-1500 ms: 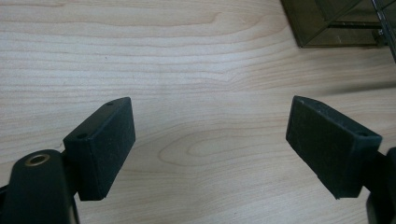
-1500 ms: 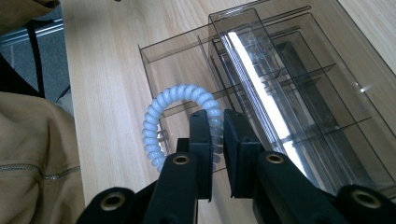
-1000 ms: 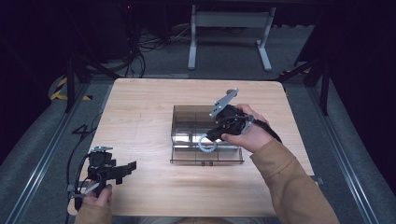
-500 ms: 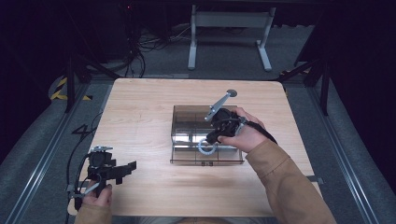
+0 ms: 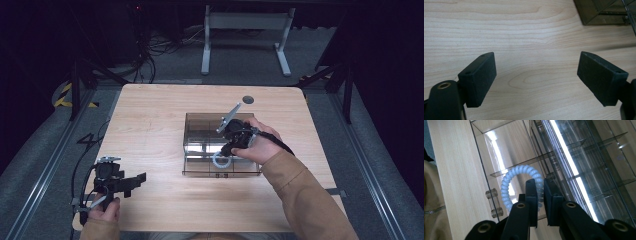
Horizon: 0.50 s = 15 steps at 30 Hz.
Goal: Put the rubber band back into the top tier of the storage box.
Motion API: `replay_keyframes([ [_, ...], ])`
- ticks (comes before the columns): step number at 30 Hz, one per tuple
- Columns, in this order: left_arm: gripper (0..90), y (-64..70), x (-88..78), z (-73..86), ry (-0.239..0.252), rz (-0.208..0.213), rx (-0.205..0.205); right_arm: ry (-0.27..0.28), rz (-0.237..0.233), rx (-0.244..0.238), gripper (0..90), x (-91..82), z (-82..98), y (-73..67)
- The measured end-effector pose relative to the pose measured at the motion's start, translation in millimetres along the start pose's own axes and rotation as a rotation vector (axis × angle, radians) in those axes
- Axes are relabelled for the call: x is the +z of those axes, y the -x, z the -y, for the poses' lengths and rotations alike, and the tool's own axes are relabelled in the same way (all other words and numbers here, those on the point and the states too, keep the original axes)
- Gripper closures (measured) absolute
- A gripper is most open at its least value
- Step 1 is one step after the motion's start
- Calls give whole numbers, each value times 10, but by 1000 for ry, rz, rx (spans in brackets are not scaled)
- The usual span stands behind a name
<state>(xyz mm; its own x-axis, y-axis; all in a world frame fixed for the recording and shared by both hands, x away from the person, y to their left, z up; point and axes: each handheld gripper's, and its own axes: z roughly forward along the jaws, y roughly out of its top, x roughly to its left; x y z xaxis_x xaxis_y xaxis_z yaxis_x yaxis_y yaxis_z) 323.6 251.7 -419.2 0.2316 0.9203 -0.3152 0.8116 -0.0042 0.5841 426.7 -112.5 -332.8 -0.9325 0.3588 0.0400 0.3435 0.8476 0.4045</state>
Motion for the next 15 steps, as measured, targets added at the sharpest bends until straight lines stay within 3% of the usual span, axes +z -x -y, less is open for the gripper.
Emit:
replay_keyframes([
  [15, 163, 3, 7, -5, -3, 1, 2, -31, 2, -9, 824, 121, 5, 8],
])
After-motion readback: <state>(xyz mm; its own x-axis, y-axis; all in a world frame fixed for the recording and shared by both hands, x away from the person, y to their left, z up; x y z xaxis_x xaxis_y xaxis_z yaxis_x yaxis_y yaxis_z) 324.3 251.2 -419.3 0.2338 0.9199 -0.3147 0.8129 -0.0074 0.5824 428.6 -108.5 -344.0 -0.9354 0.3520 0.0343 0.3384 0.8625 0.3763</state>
